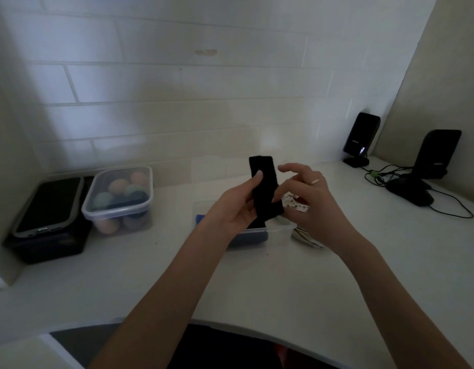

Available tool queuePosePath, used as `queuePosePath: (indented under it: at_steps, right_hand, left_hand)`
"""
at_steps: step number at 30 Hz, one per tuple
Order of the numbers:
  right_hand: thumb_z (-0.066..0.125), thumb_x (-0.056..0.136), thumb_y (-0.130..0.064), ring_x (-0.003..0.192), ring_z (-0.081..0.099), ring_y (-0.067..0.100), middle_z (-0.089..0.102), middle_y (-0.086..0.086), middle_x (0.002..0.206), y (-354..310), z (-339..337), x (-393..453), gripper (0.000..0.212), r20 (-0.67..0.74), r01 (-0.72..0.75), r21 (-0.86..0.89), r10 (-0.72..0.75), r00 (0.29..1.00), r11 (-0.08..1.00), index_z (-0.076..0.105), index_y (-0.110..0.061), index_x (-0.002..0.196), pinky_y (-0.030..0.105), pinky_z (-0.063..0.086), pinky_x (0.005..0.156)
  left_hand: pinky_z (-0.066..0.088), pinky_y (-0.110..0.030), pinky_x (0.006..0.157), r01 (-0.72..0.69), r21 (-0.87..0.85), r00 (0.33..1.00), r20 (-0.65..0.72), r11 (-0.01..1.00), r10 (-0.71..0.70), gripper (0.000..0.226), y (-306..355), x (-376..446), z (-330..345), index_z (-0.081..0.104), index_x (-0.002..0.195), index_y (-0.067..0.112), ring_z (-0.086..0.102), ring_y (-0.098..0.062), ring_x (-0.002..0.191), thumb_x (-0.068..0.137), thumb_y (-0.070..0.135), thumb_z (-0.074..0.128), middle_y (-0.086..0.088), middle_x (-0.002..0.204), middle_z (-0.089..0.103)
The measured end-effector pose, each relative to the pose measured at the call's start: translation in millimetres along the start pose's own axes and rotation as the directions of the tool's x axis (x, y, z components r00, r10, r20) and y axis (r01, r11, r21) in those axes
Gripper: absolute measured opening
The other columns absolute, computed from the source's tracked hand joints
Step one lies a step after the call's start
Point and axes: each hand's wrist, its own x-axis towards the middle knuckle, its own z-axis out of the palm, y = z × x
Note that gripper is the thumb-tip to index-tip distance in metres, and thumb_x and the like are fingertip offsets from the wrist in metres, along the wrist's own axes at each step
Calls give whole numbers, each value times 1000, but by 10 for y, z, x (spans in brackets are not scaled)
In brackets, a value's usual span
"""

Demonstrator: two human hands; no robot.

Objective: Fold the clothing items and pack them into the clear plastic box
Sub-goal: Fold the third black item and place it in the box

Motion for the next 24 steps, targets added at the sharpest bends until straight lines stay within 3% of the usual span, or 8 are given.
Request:
queuePosePath:
  at_steps: [3, 6, 10, 14, 18, 21, 24]
  right_hand:
    - [55, 72, -36, 105, 41, 10, 43, -30, 125, -93, 28, -16, 13, 12, 17, 16, -17, 1000, 1000, 59, -32, 84, 3, 24, 92]
    - [49, 78, -40, 103, 44, 9, 50, -33, 117, -113, 64, -44, 17, 23, 29, 69, -30, 999, 997, 56, -33, 91, 5, 28, 91]
    - [56, 89, -19, 80, 53, 11, 59, -11, 85, -174, 128, -40, 3, -25, -93, 293, 105, 994, 951, 55, -20, 91, 26, 44, 72]
    - [57, 91, -12, 57, 48, -3, 54, -16, 64, -210, 143, 28, 12, -204, -163, 401, 261, 944, 902, 51, -20, 84, 11, 36, 54]
    - [62, 88, -15, 56, 49, -3, 55, -9, 70, -217, 133, 52, 8, -248, -174, 357, 273, 930, 918, 55, -16, 84, 8, 36, 54]
    - [64, 86, -21, 69, 48, 3, 55, -6, 80, -175, 133, 57, 10, -264, -218, 271, 290, 920, 938, 55, -19, 82, 10, 36, 59]
    - [62, 88, -18, 75, 59, 3, 64, -2, 83, -178, 100, 56, 9, -151, -263, 418, 352, 924, 870, 54, -15, 85, 6, 42, 58]
  left_hand:
    - [58, -24, 58, -66, -8, 998, -2, 998, 66, 25, 6, 17, -21, 64, 101, 1, 70, -14, 61, 94, 22, 51, -4, 69, 73]
    - [57, -23, 57, -177, 35, 983, -40, 984, 178, 23, -32, 39, -46, 60, 106, -6, 70, -14, 63, 94, 10, 49, -4, 70, 73]
    - [59, -22, 72, -220, 165, 972, -48, 961, 231, 26, -120, -11, -54, 58, 115, -6, 70, -17, 83, 93, 4, 50, -15, 97, 70]
    - [58, -21, 75, -252, 348, 960, -28, 903, 279, 28, -164, -80, 13, 60, 115, -5, 68, -21, 88, 88, -4, 55, -23, 110, 66]
    - [58, -18, 71, -273, 449, 960, 66, 851, 273, 25, -153, -136, 44, 62, 112, -5, 70, -6, 72, 87, -3, 57, -16, 98, 69]
    - [58, -17, 70, -257, 466, 966, 108, 846, 234, 25, -124, -154, 34, 62, 112, -5, 70, -4, 70, 87, -4, 56, -9, 90, 70]
    - [57, -18, 71, -228, 491, 974, 128, 840, 189, 26, -103, -150, 0, 62, 112, -5, 71, -7, 74, 88, -4, 55, -5, 89, 71]
